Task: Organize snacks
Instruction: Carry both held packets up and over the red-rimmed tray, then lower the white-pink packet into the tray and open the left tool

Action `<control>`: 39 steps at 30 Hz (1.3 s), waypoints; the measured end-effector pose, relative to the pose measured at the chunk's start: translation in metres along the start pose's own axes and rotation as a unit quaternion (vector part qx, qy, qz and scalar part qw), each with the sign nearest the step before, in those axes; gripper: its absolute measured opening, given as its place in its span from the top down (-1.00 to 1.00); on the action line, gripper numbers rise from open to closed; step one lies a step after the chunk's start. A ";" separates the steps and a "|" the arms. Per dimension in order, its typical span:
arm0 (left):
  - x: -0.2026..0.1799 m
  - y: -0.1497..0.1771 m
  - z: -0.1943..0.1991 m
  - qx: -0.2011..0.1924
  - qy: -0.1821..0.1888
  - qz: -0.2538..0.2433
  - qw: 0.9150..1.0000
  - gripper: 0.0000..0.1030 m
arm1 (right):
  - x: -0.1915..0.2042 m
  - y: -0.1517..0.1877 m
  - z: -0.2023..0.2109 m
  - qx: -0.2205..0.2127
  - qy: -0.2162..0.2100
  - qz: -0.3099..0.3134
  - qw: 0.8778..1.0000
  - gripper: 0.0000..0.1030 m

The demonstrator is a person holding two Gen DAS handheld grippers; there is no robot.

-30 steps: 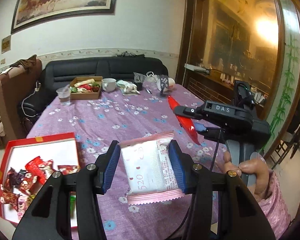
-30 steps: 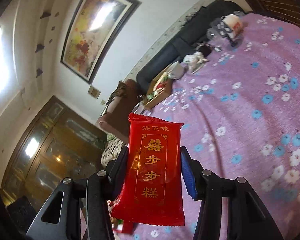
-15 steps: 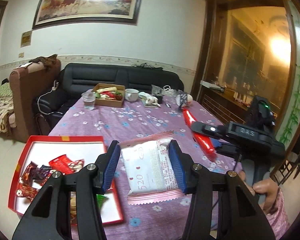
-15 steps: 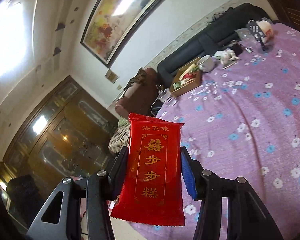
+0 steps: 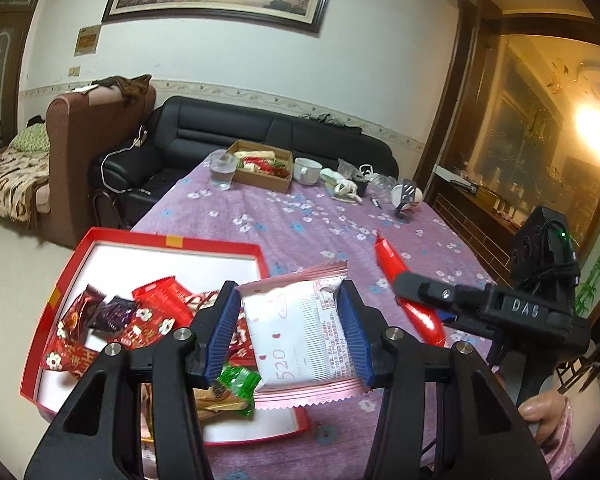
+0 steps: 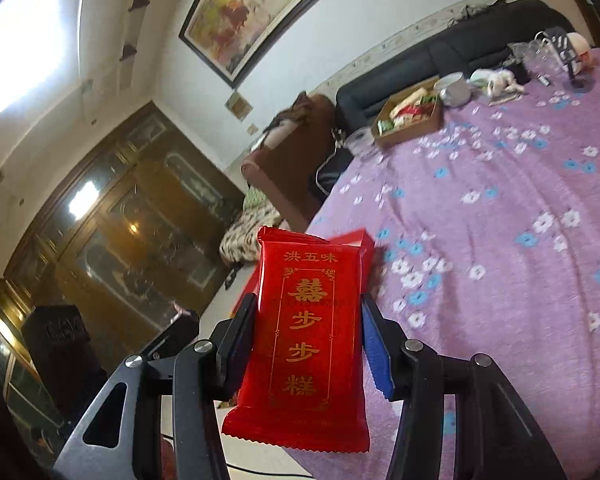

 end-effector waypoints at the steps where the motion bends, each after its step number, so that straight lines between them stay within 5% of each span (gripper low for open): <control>1: 0.003 0.002 -0.001 0.002 -0.001 0.002 1.000 0.05 | 0.001 0.005 -0.008 0.010 0.002 0.001 1.000 0.02; 11: 0.035 0.008 -0.006 0.011 -0.010 0.028 0.999 0.05 | 0.012 0.033 -0.051 0.059 0.004 0.009 0.998 0.02; 21: 0.075 0.007 -0.007 0.009 -0.053 0.052 0.997 0.05 | 0.007 0.031 -0.061 0.063 0.013 0.001 0.998 0.02; 39: 0.096 0.010 -0.024 0.011 -0.140 -0.010 0.990 0.05 | 0.013 0.039 -0.104 0.101 -0.001 0.010 0.995 0.02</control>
Point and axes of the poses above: each gripper's, at about its wrist camera, not at the fingertips, and z roughly against the way its jaws point, x to its left, y to its underside, the point moved 6 cm from there along -z, roughly the way its jaws point, and after that the axes turned 2 degrees about -y, right-handed, at the moved point
